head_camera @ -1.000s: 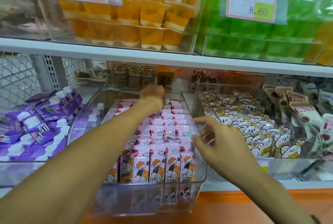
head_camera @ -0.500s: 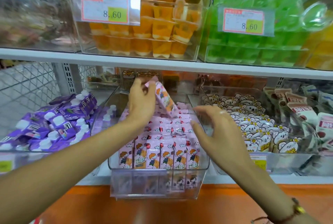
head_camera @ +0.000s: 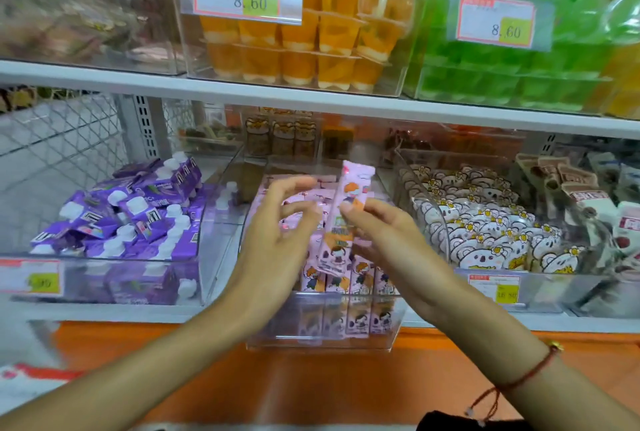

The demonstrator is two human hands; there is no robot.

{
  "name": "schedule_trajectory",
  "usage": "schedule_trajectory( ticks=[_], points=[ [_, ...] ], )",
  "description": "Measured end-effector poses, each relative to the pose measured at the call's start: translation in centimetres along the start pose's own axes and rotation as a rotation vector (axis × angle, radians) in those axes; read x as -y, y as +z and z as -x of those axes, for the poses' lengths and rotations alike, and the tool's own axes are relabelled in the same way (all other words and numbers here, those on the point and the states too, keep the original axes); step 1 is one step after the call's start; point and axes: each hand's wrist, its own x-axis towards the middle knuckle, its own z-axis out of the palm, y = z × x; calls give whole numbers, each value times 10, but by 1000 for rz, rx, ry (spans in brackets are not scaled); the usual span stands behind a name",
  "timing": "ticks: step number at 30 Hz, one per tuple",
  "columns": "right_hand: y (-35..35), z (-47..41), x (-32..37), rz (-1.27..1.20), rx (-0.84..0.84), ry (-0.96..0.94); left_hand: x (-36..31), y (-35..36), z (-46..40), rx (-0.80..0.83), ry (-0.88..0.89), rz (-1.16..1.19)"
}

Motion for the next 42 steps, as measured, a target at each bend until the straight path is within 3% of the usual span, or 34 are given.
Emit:
schedule_trajectory(
  ticks=[4,7,10,13,17,19,22,26,32,35,42],
  points=[
    [0,1,1,-180,0,49,6,3,6,94,4,-163],
    [6,2,0,-196,-21,14,8,4,6,78,76,-220],
    [4,0,-1,-220,4,3,8,1,2,34,97,-177],
    [-1,-2,3,-263,74,2,9,-3,0,92,42,-128],
    [1,-1,1,-167,18,-42,12,-4,3,184,79,-279],
    [3,1,-1,-104,-72,-77,13,-4,3,158,109,-372],
    [3,3,0,-71,-128,-183,10,-3,2,85,105,-318],
    [-4,5,4,93,-31,-352,8,-5,-1,87,126,-231],
    [-19,8,7,154,87,-489,2,-11,-6,179,190,-157],
    [-22,6,7,145,42,-443,-3,-12,-7,214,106,-105],
    [-14,-2,5,130,-45,-208,-14,-8,-7,235,-426,171]
  ],
)
